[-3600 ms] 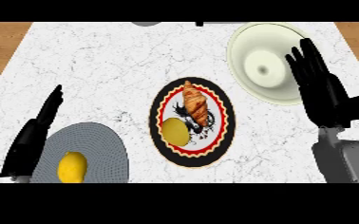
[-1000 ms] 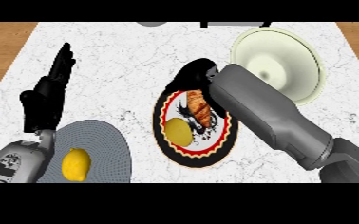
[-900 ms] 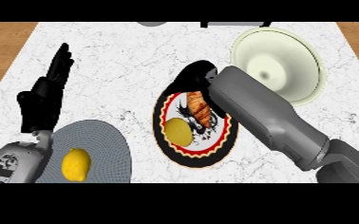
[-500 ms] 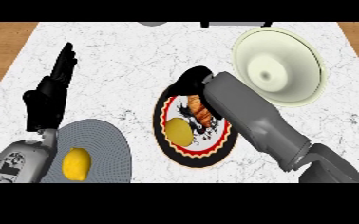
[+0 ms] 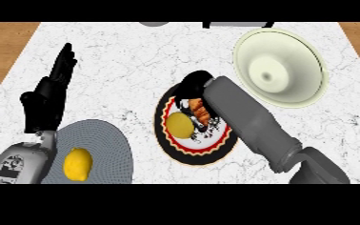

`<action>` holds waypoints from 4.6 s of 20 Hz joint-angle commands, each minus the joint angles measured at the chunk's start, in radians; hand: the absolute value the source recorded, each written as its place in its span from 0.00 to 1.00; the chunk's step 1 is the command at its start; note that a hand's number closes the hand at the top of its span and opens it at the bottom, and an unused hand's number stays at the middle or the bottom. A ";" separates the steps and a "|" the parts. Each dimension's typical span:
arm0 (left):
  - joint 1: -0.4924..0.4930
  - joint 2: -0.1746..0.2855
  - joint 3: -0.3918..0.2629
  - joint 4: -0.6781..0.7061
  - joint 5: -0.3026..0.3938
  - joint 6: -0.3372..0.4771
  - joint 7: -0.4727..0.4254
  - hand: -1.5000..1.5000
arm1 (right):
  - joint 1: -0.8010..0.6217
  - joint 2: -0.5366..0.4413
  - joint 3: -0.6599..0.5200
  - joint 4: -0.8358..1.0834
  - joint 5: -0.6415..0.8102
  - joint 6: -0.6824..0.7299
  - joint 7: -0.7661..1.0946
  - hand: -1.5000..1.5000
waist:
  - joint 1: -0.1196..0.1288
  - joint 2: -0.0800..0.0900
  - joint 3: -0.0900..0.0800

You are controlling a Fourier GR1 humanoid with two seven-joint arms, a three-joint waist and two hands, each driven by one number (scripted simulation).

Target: Pick the croissant from the plate and place it in the bowl

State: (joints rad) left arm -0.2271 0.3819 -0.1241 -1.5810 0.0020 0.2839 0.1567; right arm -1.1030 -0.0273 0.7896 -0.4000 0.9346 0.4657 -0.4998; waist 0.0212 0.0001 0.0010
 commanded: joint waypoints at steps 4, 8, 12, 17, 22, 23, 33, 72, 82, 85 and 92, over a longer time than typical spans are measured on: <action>-0.011 -0.033 -0.012 -0.033 -0.058 0.019 0.057 0.50 | 0.049 0.018 0.008 0.060 0.083 -0.133 -0.095 1.00 | -0.004 0.004 -0.001; 0.019 -0.038 0.004 -0.054 -0.067 0.010 0.039 0.50 | 0.074 0.024 -0.014 0.026 0.087 -0.126 -0.098 1.00 | -0.011 0.000 -0.001; 0.071 -0.004 0.052 -0.071 -0.007 -0.064 0.013 0.50 | 0.038 0.026 -0.054 -0.010 0.063 -0.076 -0.111 1.00 | -0.004 -0.001 -0.001; 0.006 -0.025 0.025 -0.003 -0.041 -0.029 0.009 0.50 | 0.044 0.027 -0.399 0.073 -0.207 -0.215 0.445 1.00 | -0.020 -0.010 0.002; -0.003 -0.043 0.004 0.003 -0.037 -0.039 0.004 0.50 | -0.016 0.027 -0.548 0.041 -0.321 -0.447 0.759 1.00 | 0.030 -0.001 -0.001; -0.018 -0.044 0.002 -0.007 -0.041 -0.035 0.018 0.50 | -0.023 0.027 -0.564 0.018 -0.345 -0.493 0.811 1.00 | 0.045 -0.011 0.000; -0.052 -0.054 -0.016 0.034 -0.040 -0.062 0.012 0.50 | -0.223 0.027 -0.525 -0.097 -0.319 -1.089 1.300 1.00 | 0.086 -0.008 -0.007; 0.006 -0.068 0.060 -0.046 -0.099 -0.048 0.042 0.50 | 0.166 -0.357 -0.502 0.019 0.000 -1.442 1.452 1.00 | -0.010 0.005 0.000; 0.002 -0.085 0.060 -0.023 -0.085 -0.078 0.013 0.50 | 0.283 -0.343 -0.745 -0.120 -0.411 -1.431 0.957 0.00 | 0.014 0.016 0.003; -0.011 -0.072 0.101 0.025 -0.057 -0.103 -0.037 0.50 | 0.323 -0.313 -0.789 -0.167 -0.475 -1.500 0.811 0.00 | 0.005 0.014 0.002; 0.005 -0.104 0.086 -0.011 -0.121 -0.071 0.014 0.50 | 0.429 -0.294 -0.897 -0.287 -0.611 -1.515 0.609 0.00 | -0.015 0.003 0.000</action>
State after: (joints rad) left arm -0.2171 0.2914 -0.0400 -1.5959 -0.0952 0.2027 0.1672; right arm -0.7452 -0.3531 -0.0535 -0.6232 0.4015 -1.0245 0.2326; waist 0.0146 0.0056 0.0013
